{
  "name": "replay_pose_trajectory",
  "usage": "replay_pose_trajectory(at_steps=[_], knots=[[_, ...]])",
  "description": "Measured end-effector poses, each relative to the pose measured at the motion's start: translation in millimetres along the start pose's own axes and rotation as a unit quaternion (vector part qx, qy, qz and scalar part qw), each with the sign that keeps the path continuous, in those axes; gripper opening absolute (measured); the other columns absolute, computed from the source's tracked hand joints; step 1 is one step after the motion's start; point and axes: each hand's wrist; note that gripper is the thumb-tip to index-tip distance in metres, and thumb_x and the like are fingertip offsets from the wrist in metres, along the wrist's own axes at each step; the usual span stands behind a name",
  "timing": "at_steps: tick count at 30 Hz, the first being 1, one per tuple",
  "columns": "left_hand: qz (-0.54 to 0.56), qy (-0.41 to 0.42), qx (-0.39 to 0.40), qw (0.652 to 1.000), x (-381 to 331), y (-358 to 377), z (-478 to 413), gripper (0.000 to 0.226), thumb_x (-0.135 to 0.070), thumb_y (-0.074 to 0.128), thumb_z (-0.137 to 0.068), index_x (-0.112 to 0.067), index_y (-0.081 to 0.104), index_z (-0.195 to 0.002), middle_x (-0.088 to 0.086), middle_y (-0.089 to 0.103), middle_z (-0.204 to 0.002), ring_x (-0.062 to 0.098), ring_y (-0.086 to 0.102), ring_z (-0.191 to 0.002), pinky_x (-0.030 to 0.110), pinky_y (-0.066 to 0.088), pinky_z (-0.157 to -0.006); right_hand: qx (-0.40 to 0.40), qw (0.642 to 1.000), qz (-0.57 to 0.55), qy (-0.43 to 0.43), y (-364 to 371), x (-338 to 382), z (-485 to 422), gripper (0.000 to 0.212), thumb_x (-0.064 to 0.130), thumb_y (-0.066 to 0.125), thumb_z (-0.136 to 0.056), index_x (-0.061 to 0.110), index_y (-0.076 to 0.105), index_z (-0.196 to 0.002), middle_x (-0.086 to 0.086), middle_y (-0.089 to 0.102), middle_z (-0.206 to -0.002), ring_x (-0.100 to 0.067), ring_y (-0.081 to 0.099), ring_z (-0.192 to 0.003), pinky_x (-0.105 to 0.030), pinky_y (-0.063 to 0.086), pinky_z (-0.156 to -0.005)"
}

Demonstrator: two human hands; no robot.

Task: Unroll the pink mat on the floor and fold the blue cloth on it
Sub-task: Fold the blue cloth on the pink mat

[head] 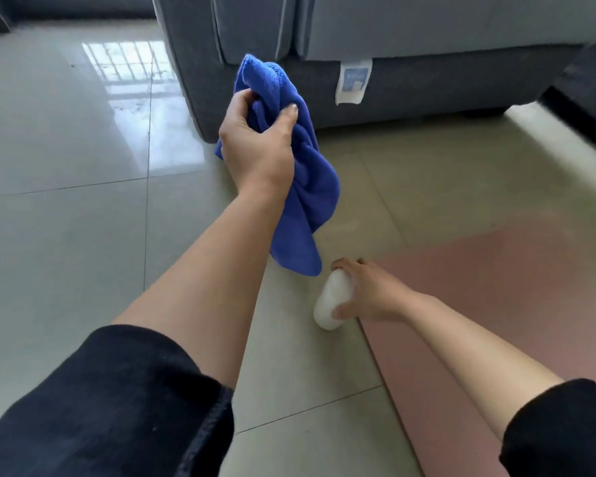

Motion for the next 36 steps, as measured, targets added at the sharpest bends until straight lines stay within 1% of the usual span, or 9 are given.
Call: replay_pose_trajectory(at_steps=[3, 6, 11, 14, 18, 23, 28, 33, 36], knots=[[0.054, 0.022, 0.039, 0.998, -17, 23, 6, 0.017, -0.009, 0.072, -0.08, -0.011, 0.06, -0.092, -0.004, 0.065, -0.082, 0.005, 0.064, -0.078, 0.016, 0.053, -0.076, -0.025, 0.982, -0.184, 0.024, -24, -14, 13, 0.057, 0.043, 0.074, -0.074, 0.028, 0.054, -0.125, 0.005, 0.054, -0.114, -0.009, 0.058, -0.091, -0.022, 0.045, -0.069], [0.105, -0.002, 0.109, 0.989, -35, 53, 20, 0.03, -0.012, 0.072, -0.079, -0.005, 0.06, -0.106, 0.004, 0.068, -0.093, 0.012, 0.068, -0.087, 0.019, 0.055, -0.079, -0.175, 0.922, -0.338, 0.069, -58, -28, 32, 0.02, 0.036, 0.057, -0.089, 0.02, 0.067, -0.097, -0.003, 0.065, -0.102, -0.014, 0.061, -0.079, -0.026, 0.047, -0.064], [0.206, -0.09, 0.276, 0.935, -54, 98, 49, 0.028, -0.011, 0.07, -0.08, -0.007, 0.058, -0.105, 0.01, 0.066, -0.092, 0.023, 0.067, -0.09, 0.043, 0.054, -0.094, -0.208, 0.777, -0.591, 0.061, -112, -49, 84, 0.072, 0.07, 0.029, -0.087, 0.012, 0.07, -0.101, -0.005, 0.071, -0.104, -0.021, 0.063, -0.094, -0.039, 0.048, -0.08], [0.237, -0.15, 0.385, 0.879, -52, 123, 70, 0.036, -0.01, 0.067, -0.083, -0.002, 0.054, -0.116, 0.016, 0.064, -0.101, 0.028, 0.067, -0.095, 0.042, 0.053, -0.092, -0.174, 0.75, -0.638, -0.01, -131, -66, 120, 0.075, 0.073, 0.035, -0.082, 0.013, 0.068, -0.111, -0.004, 0.072, -0.095, -0.019, 0.066, -0.084, -0.035, 0.054, -0.073], [0.197, -0.24, 0.439, 0.843, -27, 141, 97, 0.038, -0.014, 0.064, -0.087, 0.003, 0.054, -0.12, 0.024, 0.064, -0.116, 0.035, 0.065, -0.106, 0.047, 0.051, -0.098, -0.268, 0.718, -0.642, 0.03, -142, -82, 142, 0.018, 0.03, 0.054, -0.088, 0.018, 0.067, -0.088, -0.003, 0.067, -0.081, -0.021, 0.058, -0.076, -0.037, 0.042, -0.079], [0.103, -0.309, 0.481, 0.814, 3, 148, 118, 0.04, -0.046, 0.061, -0.085, -0.01, 0.074, -0.099, 0.014, 0.074, -0.106, 0.02, 0.072, -0.098, 0.032, 0.059, -0.081, -0.271, 0.649, -0.71, 0.038, -134, -116, 149, 0.012, 0.003, 0.047, -0.085, 0.006, 0.058, -0.088, -0.005, 0.051, -0.076, -0.018, 0.048, -0.073, -0.026, 0.044, -0.068], [-0.019, -0.317, 0.46, 0.829, 22, 150, 127, 0.024, -0.049, 0.068, -0.076, -0.027, 0.076, -0.084, 0.002, 0.078, -0.086, 0.017, 0.074, -0.084, 0.035, 0.056, -0.082, -0.318, 0.65, -0.673, 0.154, -120, -142, 150, 0.028, -0.009, 0.037, -0.085, -0.001, 0.061, -0.097, -0.008, 0.057, -0.082, -0.02, 0.053, -0.076, -0.025, 0.051, -0.062], [-0.107, -0.329, 0.427, 0.835, 35, 139, 124, 0.026, -0.049, 0.07, -0.077, -0.023, 0.069, -0.073, -0.004, 0.073, -0.064, 0.014, 0.069, -0.061, 0.027, 0.054, -0.059, -0.445, 0.456, -0.77, 0.044, -151, -157, 159, 0.025, -0.016, 0.036, -0.084, 0.003, 0.051, -0.078, -0.005, 0.047, -0.07, -0.015, 0.05, -0.061, -0.02, 0.052, -0.052], [-0.038, -0.386, 0.436, 0.812, 35, 135, 119, 0.024, -0.044, 0.065, -0.084, -0.021, 0.057, -0.08, 0.004, 0.064, -0.092, 0.02, 0.065, -0.083, 0.035, 0.052, -0.093, -0.42, 0.422, -0.804, -0.002, -132, -152, 149, 0.025, 0.007, 0.046, -0.095, 0.008, 0.059, -0.074, -0.004, 0.065, -0.063, -0.014, 0.064, -0.057, -0.021, 0.056, -0.055]])
Point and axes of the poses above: each hand's wrist, its own z-axis away from the middle knuckle, its own y-axis out of the palm, x = y × z
